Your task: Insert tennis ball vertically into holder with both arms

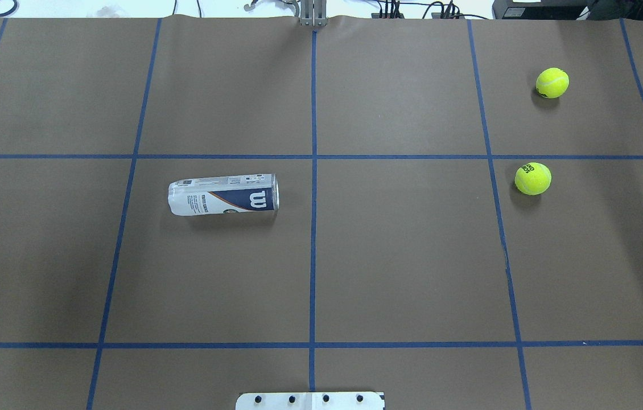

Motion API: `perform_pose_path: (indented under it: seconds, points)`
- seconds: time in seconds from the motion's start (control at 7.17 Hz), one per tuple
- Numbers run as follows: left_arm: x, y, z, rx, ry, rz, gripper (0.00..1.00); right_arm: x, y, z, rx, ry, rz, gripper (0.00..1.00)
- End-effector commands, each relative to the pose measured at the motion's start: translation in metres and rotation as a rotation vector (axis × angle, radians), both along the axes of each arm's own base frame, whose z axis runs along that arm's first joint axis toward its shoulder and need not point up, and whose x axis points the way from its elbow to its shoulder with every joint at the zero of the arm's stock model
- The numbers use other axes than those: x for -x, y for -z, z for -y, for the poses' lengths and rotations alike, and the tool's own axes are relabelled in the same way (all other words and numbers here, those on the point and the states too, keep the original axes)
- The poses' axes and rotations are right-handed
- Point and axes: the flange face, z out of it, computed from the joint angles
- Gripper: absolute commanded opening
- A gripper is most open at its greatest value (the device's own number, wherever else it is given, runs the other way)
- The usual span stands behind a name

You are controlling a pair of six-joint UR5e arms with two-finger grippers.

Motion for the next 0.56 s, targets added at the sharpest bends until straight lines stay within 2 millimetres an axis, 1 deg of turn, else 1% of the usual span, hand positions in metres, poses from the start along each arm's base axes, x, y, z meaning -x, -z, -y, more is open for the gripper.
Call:
perform_pose_path:
  seconds: [0.0, 0.14, 0.28, 0.42]
  points:
    - [-0.001, -0.001, -0.005, -0.006, -0.007, -0.005, 1.00, -0.006, 0.004, -0.021, 0.011, -0.009, -0.007, 0.99]
    - [0.000, -0.001, -0.006, -0.008, -0.006, -0.015, 1.00, -0.007, 0.003, -0.022, 0.012, -0.010, -0.008, 0.99]
    - [-0.001, -0.009, -0.014, 0.003, -0.007, -0.015, 1.00, -0.006, 0.003, -0.023, 0.008, -0.009, -0.006, 0.99]
    - [-0.002, -0.011, -0.022, 0.010, -0.006, -0.015, 1.00, -0.006, 0.006, -0.022, 0.002, -0.010, -0.006, 0.99]
